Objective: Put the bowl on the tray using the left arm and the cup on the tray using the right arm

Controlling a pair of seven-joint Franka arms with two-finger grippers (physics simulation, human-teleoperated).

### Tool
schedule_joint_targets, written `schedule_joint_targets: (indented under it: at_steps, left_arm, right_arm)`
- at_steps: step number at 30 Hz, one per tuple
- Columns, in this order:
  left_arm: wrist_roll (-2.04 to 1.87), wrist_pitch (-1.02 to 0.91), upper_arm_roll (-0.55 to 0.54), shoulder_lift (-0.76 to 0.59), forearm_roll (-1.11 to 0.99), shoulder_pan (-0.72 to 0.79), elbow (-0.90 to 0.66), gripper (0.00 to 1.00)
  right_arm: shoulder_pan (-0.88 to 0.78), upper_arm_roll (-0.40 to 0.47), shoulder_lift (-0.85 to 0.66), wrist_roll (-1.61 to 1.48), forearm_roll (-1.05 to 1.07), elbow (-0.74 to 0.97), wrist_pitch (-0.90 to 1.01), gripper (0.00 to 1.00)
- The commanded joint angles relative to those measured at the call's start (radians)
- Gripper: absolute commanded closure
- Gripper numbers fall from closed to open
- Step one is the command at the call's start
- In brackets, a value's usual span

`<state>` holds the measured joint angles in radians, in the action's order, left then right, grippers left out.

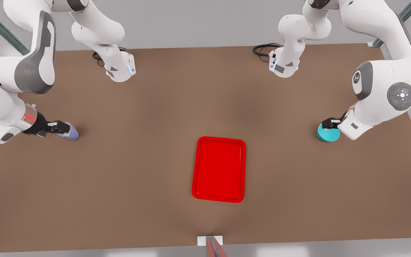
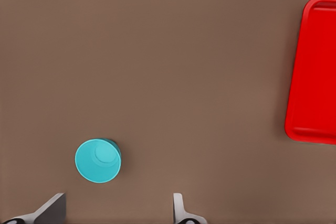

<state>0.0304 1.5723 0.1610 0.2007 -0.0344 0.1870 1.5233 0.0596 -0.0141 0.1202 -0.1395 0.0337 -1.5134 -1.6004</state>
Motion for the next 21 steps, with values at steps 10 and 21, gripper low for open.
schedule_joint_targets:
  at_steps: [10,21]
  left_arm:
    - [0.548,0.521,0.012,0.048,0.142,-0.366,0.494,0.0]
    - [0.729,0.594,0.012,0.206,0.327,-0.443,0.552,0.0]
  right_arm:
    - [0.028,0.006,-0.022,-0.019,0.0,-0.102,-0.033,0.0]
    - [0.017,0.123,-0.171,-0.017,-0.034,-0.55,-0.319,0.0]
